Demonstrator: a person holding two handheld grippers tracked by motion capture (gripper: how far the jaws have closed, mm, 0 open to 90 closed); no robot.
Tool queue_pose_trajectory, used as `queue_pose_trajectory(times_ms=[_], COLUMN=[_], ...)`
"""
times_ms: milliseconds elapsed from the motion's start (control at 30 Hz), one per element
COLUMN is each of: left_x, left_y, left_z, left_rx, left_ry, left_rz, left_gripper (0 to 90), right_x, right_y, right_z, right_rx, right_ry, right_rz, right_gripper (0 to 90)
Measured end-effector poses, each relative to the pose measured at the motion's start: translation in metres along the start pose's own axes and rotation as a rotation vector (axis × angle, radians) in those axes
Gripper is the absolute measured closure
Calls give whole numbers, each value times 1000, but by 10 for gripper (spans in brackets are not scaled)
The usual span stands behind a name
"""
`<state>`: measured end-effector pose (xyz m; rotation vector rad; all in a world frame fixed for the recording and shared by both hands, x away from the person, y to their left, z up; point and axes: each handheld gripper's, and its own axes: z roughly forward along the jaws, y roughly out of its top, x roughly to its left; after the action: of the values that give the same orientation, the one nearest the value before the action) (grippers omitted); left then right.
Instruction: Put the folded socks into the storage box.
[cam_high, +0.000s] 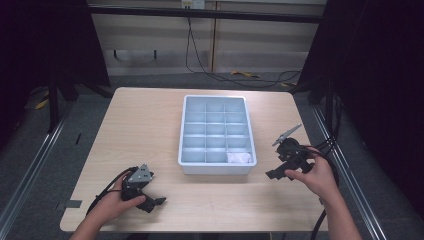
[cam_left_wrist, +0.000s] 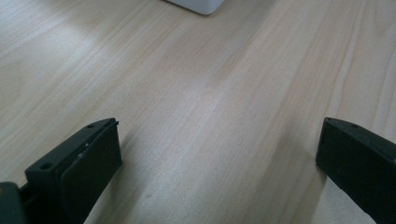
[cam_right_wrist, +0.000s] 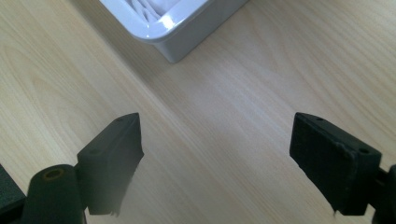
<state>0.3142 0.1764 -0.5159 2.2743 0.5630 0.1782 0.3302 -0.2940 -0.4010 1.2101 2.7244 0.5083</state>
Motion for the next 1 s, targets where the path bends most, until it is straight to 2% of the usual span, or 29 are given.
queue_pose_trajectory(times_ms=[267, 533, 733, 900, 1000], left_x=[0, 0, 0, 0, 0], left_y=[0, 0, 0, 0, 0], left_z=[0, 0, 0, 0, 0], left_rx=[0, 0, 1, 0, 1], left_ry=[0, 0, 0, 0, 1], left_rz=[0, 1, 1, 1, 2], left_gripper=[0, 0, 0, 0, 0], right_x=[-3, -7, -7, -8, -9], right_y=[-20, -38, -50, -59, -63], right_z=[7, 10, 14, 17, 20], right_rx=[-13, -50, -64, -78, -78], right_ry=[5, 7, 5, -15, -8], right_rz=[31, 68, 81, 93, 97], right_gripper=[161, 162, 161, 153, 153])
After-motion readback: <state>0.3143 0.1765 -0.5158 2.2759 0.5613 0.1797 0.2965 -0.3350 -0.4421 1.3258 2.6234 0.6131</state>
